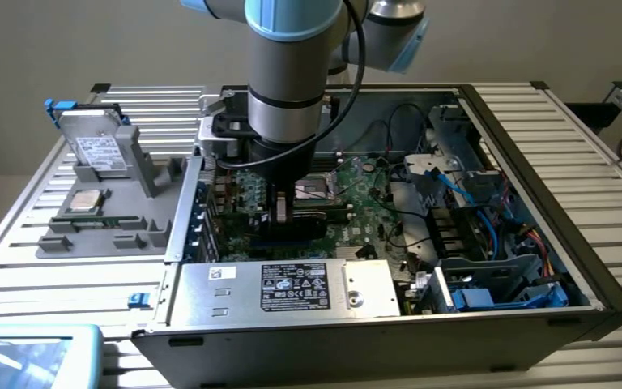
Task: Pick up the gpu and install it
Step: 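Insert the gpu into the slot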
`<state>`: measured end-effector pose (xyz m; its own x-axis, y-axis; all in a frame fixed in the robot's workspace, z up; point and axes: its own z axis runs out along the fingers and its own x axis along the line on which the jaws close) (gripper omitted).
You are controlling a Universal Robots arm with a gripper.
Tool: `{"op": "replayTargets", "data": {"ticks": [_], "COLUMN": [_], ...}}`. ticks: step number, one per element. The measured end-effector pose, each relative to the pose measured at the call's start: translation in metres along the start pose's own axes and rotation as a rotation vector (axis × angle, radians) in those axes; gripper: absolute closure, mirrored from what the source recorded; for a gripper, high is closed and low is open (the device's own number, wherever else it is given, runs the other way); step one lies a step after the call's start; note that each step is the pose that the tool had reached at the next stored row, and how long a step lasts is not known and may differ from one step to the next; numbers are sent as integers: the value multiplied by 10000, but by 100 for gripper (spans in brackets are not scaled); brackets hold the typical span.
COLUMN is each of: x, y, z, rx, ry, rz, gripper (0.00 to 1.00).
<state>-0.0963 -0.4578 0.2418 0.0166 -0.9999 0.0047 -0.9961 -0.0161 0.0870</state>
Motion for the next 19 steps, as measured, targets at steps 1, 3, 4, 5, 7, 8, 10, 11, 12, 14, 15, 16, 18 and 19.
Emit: {"op": "replayTargets", "data": {"ticks": [1,3,4,5,7,8,10,11,12,14,15,16,18,19], "x": [-3,-8,-13,-16,-16,-16,-16,-16,-16,-16,-16,-16,-16,-16], "y": [0,0,0,0,0,0,0,0,0,0,0,-1,-1,-1], "z": [0,0,-1,0,0,0,0,0,0,1,2,4,6,8], "rx": [-1,-1,-1,0,0,0,0,0,0,0,0,1,0,0], "ry": [2,3,5,6,4,3,3,2,3,3,3,5,7,8], "rz": [0,0,0,0,0,0,0,0,0,0,0,0,1,0], "gripper": [72,72,72,72,72,72,72,72,72,72,72,72,72,72]}}
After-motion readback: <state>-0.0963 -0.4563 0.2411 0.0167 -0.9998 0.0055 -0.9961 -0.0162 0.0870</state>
